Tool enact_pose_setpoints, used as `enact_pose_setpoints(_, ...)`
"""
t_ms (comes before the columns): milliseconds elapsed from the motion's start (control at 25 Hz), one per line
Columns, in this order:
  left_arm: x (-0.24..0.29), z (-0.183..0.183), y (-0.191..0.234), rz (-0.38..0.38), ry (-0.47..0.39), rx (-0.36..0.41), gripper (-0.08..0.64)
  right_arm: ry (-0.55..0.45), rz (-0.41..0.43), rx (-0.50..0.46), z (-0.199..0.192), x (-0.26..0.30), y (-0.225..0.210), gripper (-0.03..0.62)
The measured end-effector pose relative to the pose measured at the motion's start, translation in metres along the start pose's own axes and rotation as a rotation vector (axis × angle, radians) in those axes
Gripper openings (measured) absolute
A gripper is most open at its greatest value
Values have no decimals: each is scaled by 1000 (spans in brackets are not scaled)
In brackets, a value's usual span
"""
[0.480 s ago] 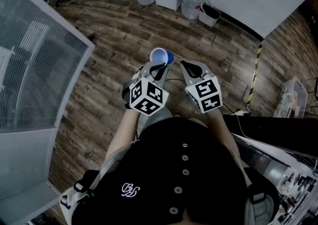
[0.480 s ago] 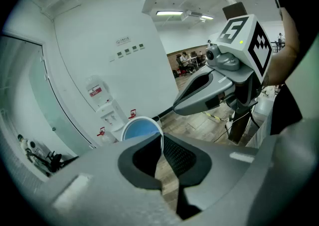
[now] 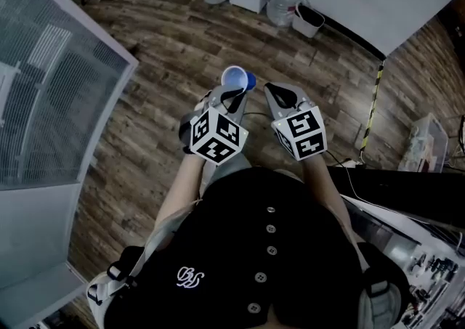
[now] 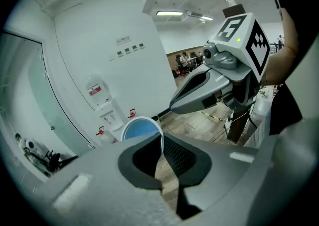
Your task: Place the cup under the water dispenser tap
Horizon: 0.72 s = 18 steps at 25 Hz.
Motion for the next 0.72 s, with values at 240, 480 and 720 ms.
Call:
enact_pose_setpoints(240, 1, -4, 4, -8, 1, -20, 15, -43, -5, 33, 3, 2, 2, 0)
enact_pose_setpoints(480, 12, -15, 19, -23, 10, -55, 15, -24, -12, 41, 2, 19, -6, 0)
enact_pose_setpoints(720, 43, -11, 68, -13, 6, -60, 15, -17, -25, 51, 9, 64, -36, 0)
Point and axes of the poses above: the fingertips, and each gripper's own axes: x forward along the fingers, y to its left, z out of its top, the point moved 6 cm from there along -x, backward along the fingers, and after that the axes turned 8 degrees about -x, right-handed, at the moved point
